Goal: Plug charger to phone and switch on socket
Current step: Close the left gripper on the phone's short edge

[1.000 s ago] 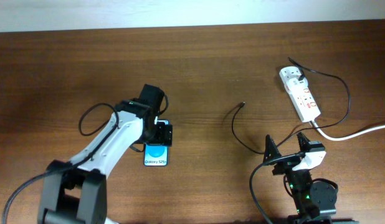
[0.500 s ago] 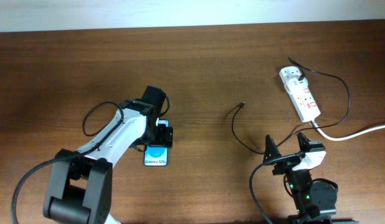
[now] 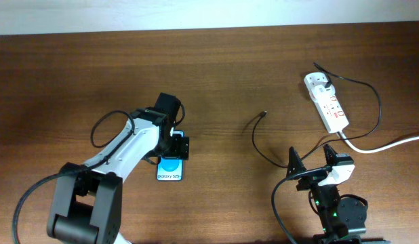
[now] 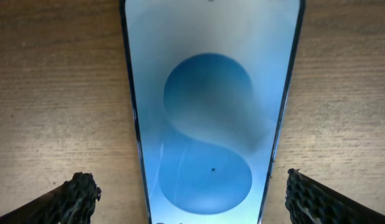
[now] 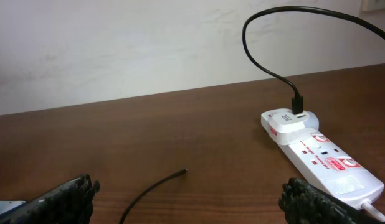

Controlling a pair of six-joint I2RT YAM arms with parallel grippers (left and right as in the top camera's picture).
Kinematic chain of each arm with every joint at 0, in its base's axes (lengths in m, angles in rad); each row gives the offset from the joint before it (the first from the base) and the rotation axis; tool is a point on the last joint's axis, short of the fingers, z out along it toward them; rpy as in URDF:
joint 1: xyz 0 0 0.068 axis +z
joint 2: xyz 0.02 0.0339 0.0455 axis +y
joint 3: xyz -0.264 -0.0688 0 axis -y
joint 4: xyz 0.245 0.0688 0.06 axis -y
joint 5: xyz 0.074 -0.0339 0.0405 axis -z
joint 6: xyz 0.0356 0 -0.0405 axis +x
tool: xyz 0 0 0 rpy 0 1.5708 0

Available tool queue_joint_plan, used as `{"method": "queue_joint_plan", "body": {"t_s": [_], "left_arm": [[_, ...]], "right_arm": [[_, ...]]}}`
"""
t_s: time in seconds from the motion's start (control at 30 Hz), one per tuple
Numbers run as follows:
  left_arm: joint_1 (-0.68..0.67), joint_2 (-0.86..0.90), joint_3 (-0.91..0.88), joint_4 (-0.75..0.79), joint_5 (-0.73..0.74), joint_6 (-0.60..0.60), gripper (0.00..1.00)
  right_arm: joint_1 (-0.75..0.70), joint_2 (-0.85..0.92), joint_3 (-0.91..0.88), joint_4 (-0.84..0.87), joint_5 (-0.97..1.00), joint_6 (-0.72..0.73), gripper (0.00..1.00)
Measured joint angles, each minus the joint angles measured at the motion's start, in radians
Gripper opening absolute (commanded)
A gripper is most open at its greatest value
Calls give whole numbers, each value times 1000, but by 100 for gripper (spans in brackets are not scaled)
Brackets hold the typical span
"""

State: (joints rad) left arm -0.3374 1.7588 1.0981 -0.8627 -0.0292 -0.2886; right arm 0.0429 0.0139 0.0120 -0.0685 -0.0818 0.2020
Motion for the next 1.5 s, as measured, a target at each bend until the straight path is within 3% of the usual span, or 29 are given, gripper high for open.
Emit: {"method": "queue_joint_plan", "body": {"t_s": [0.4, 1.5], "left_arm": [[0, 0, -116, 107, 43, 0, 99], [-4, -32, -174, 292, 18, 0, 99]], "right_arm": [[0, 0, 0, 0, 0, 1, 98], [0, 0, 0, 0, 0, 0, 98]]}}
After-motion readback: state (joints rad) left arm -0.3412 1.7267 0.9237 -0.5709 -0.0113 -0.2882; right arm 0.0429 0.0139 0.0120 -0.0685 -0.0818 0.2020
